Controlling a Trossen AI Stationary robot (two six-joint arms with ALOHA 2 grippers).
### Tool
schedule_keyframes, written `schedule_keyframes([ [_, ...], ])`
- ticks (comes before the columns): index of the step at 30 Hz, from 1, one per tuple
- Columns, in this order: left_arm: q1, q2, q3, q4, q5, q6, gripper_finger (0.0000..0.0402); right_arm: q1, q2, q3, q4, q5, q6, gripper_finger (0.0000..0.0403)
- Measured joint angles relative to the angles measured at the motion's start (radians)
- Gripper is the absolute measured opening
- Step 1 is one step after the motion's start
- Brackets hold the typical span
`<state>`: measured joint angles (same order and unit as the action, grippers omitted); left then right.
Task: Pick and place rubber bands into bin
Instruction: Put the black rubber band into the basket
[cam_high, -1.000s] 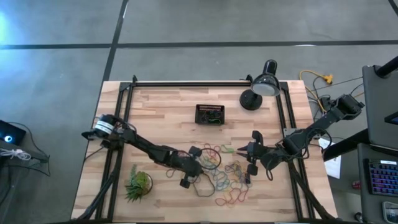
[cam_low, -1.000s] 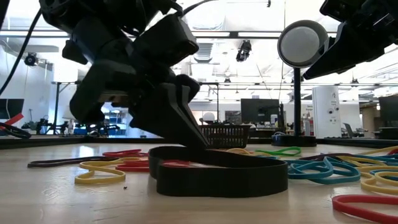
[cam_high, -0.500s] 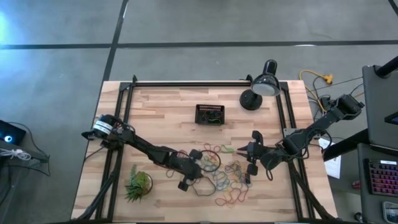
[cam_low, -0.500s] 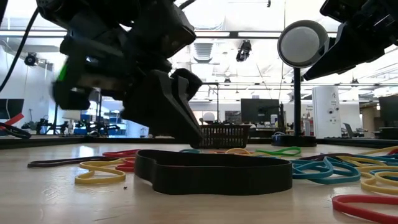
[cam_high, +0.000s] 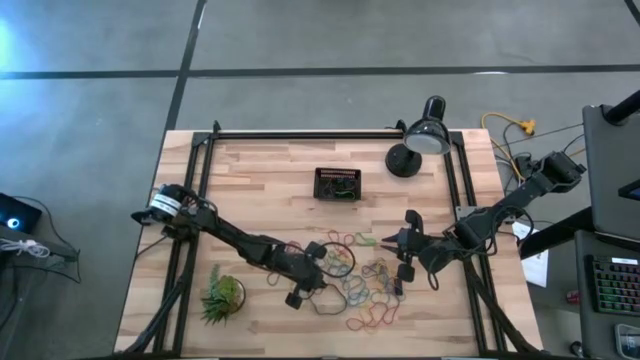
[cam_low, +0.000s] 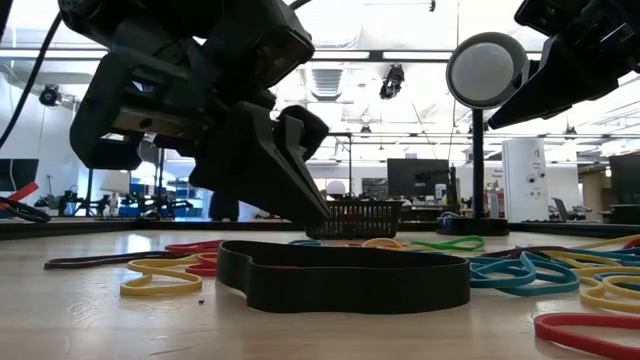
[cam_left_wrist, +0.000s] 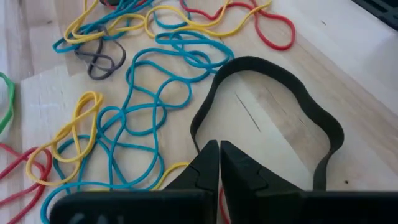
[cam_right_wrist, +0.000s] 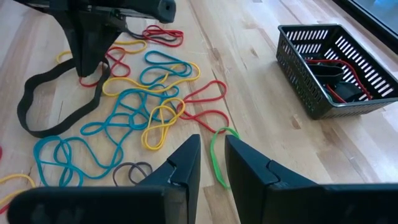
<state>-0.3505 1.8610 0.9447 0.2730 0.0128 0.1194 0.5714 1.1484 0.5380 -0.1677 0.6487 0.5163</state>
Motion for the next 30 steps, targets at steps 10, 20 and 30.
schedule_keyframes([
  [10, 0.004, 0.000, -0.001, 0.004, -0.001, 0.020, 0.0000, 0.000, 0.000, -0.002, 0.001, 0.000, 0.000, 0.0068],
  [20, 0.015, 0.038, 0.000, 0.008, -0.008, 0.026, 0.0000, 0.000, 0.000, -0.002, 0.002, 0.000, 0.000, 0.0068],
  [30, 0.016, 0.045, 0.006, 0.008, -0.011, 0.018, 0.0015, 0.000, 0.000, -0.003, 0.002, 0.000, 0.000, 0.0068],
])
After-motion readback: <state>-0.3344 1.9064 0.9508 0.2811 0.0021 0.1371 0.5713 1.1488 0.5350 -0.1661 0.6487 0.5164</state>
